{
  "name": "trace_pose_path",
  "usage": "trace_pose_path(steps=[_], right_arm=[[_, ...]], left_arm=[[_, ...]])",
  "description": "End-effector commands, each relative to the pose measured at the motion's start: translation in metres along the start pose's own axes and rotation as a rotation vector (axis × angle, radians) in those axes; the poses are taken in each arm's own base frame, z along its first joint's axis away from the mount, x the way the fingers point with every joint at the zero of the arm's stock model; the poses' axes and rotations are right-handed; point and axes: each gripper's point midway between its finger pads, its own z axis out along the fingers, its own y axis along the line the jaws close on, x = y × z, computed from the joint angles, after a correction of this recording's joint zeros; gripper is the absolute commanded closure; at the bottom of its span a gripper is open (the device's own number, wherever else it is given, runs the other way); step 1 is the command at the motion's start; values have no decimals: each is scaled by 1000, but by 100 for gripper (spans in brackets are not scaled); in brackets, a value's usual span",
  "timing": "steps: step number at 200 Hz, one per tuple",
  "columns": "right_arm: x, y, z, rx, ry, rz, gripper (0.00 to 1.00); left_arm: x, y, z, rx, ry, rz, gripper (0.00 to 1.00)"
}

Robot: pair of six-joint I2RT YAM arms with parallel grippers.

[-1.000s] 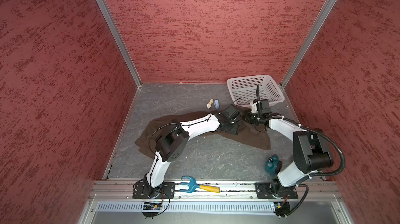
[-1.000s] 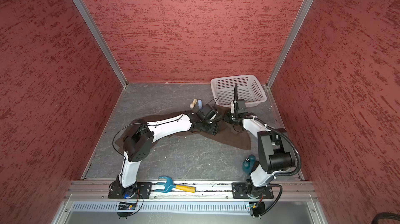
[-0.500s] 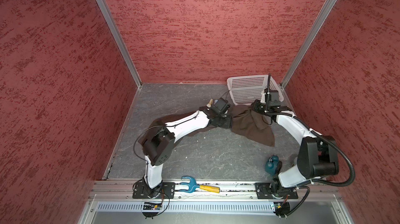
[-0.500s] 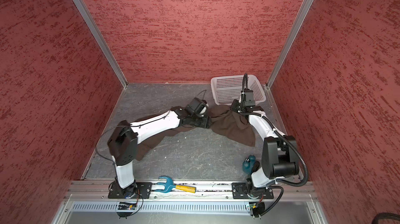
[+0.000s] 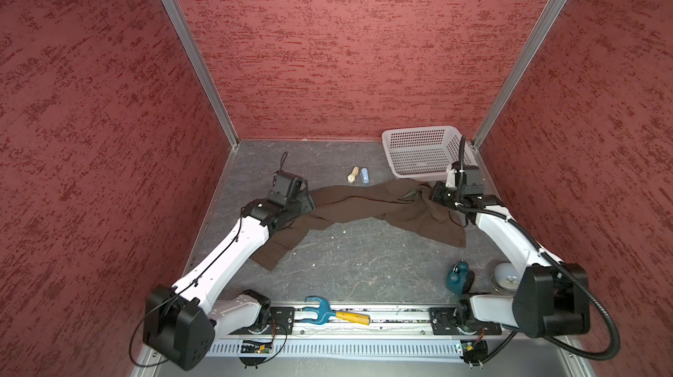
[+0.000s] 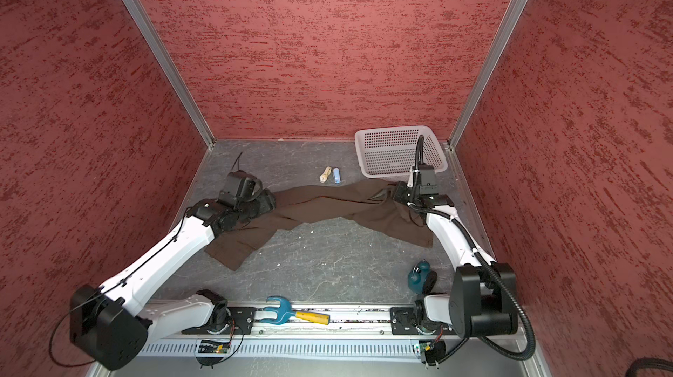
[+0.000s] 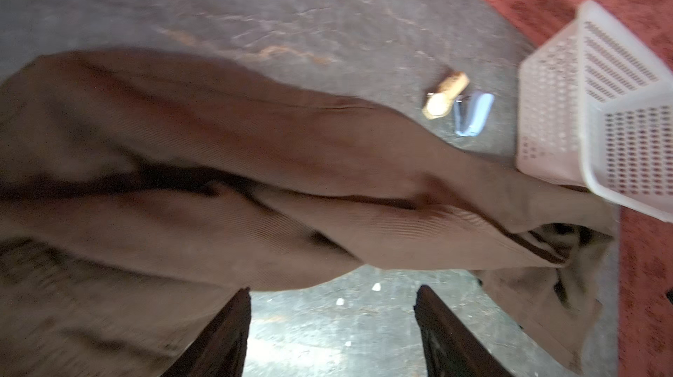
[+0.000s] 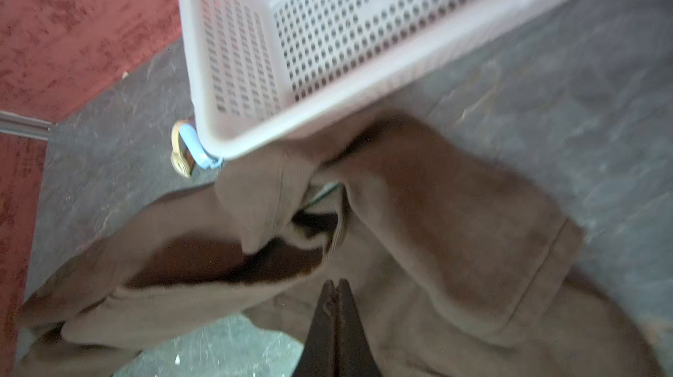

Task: Fold and stack the trousers
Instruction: 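Draw the left gripper back to the waistband end and grasp it, then lift the leg end with the right gripper while the left gripper holds the waistband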

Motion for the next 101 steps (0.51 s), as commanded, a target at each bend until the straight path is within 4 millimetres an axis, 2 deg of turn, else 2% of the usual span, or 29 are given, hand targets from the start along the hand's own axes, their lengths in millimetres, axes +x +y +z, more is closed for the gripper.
trace_pose_path(steps=[1, 14, 28, 44, 67, 101], right_arm=[[46, 0, 3, -46, 140, 90, 90], [60, -10, 3, -15, 175, 99, 75], [73, -19, 6, 27, 231, 109, 51], [86, -23, 12, 32, 291, 131, 36], [93, -24, 21, 20, 315, 165, 29], [97, -38, 32, 77, 317, 163, 29]], left_arm=[[15, 42, -3, -90, 11, -126, 26], [21, 64, -4, -145, 6, -166, 22], [27, 88, -3, -209, 11, -223, 17], [30, 103, 2, -225, 24, -285, 16], [29, 113, 11, -214, 24, -347, 14], [24, 121, 16, -258, 38, -344, 7]])
